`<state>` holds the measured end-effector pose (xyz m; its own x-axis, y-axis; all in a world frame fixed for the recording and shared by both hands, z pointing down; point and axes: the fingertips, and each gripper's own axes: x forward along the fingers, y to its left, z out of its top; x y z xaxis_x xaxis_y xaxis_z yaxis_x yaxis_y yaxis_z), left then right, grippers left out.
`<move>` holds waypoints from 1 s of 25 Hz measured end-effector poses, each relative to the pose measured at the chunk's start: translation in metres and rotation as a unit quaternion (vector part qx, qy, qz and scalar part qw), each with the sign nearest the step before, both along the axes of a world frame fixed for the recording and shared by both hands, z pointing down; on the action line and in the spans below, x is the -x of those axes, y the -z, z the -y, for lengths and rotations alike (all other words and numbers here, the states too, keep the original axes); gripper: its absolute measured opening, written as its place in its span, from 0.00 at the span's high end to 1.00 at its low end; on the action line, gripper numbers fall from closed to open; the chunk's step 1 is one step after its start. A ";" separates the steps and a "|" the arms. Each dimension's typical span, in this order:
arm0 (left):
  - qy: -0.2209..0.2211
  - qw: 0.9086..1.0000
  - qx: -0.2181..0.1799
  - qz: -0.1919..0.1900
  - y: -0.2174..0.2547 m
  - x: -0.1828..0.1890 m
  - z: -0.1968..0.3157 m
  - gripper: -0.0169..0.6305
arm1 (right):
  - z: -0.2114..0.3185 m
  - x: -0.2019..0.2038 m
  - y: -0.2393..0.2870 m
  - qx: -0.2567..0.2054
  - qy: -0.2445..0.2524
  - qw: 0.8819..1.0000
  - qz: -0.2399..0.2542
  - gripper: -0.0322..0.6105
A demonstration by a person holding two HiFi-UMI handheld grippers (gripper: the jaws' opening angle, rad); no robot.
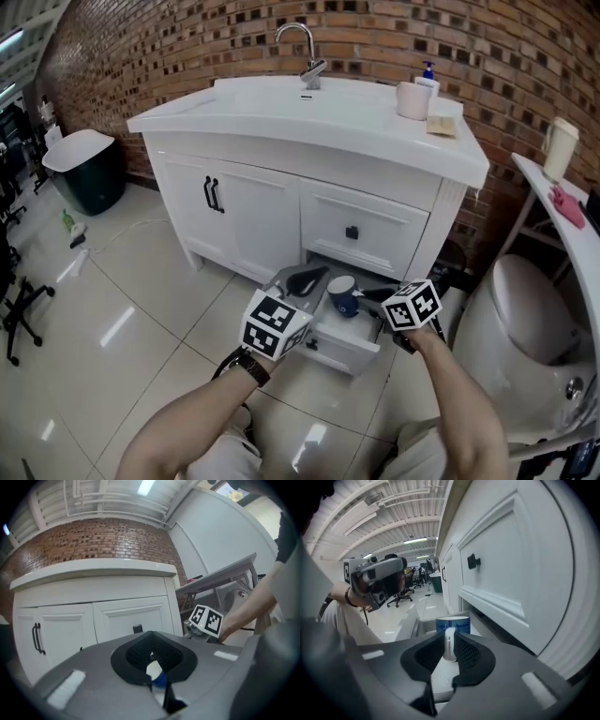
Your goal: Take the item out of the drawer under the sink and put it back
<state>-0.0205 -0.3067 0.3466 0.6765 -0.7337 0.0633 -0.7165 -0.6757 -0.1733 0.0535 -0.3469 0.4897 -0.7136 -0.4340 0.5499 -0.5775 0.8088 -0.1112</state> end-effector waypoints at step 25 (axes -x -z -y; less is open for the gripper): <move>-0.038 0.999 0.008 -0.024 0.010 -0.011 -0.014 0.95 | -0.035 -0.030 -0.061 0.089 -0.004 0.988 -0.129 0.71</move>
<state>-0.0098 -0.2925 0.3362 0.7331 -0.6789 0.0404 -0.6700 -0.7311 -0.1286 0.0832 -0.3119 0.5510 -0.5369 -0.3192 0.7809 -0.6120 0.7845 -0.1000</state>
